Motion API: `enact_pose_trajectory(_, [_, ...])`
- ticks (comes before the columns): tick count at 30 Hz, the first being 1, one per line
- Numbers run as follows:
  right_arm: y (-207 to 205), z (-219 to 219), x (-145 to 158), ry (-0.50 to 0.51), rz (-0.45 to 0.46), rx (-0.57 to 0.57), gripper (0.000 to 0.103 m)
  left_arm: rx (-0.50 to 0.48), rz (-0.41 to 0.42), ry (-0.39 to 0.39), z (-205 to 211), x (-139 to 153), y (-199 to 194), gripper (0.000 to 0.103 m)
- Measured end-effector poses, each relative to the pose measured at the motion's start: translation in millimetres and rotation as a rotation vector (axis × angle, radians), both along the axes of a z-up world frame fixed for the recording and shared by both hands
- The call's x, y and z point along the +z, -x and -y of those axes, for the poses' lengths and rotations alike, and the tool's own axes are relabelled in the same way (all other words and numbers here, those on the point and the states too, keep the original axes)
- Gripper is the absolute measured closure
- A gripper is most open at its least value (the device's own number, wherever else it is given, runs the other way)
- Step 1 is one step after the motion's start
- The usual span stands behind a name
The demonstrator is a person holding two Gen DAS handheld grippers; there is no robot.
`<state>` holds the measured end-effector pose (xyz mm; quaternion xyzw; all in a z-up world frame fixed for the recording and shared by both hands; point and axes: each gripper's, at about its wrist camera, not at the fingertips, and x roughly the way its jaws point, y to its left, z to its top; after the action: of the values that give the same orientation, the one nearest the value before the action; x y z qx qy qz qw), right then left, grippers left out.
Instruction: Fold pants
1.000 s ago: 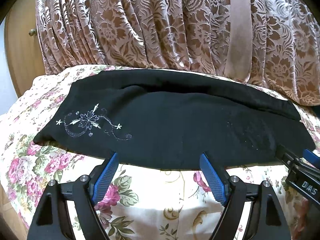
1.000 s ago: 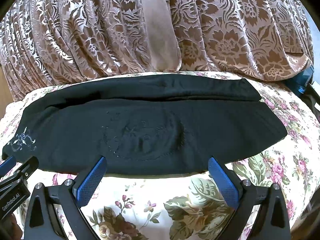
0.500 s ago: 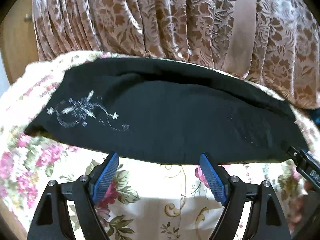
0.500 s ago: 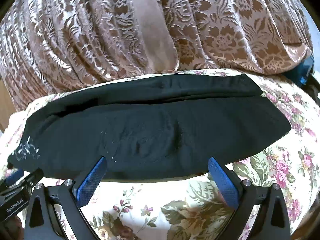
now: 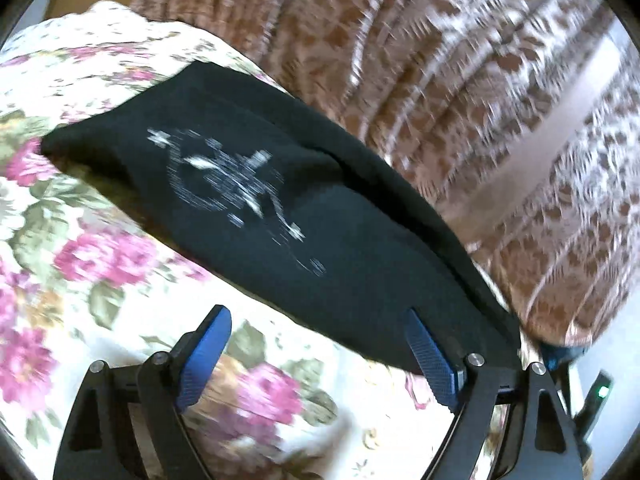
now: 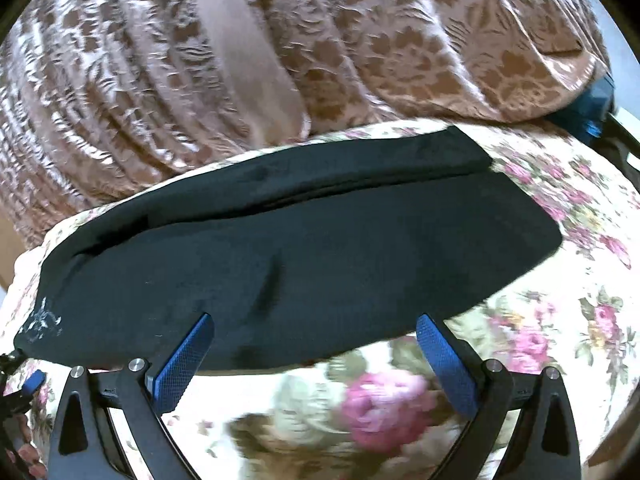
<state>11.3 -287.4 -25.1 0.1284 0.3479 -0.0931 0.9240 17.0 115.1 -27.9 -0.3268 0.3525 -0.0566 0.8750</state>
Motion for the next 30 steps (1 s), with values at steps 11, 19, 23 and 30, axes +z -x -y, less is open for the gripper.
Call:
enact_pose_trajectory(11, [13.1,103.2,-43.1,-0.547,-0.023,-0.155,0.026,0.093,0.050,-0.058,-47.6,-18.8,-5.6,0.015])
enact_pose_trajectory(19, [13.9,141.5,-64.0,-0.697,0.039,-0.244,0.072,0.117,0.066,0.006,-68.4,-26.4,-14.6,0.015])
enact_pose_trajectory(23, [3.2,153.9,-70.6,-0.779,0.067,-0.266,0.073,0.124,0.057,0.026,-74.2,-28.3,-21.7,0.015])
enact_pose_trajectory(30, [-20.3,158.2,-75.8,-0.804,0.094,-0.232,0.073,0.181,0.073,0.084,-93.0,-35.0,-33.0,0.015])
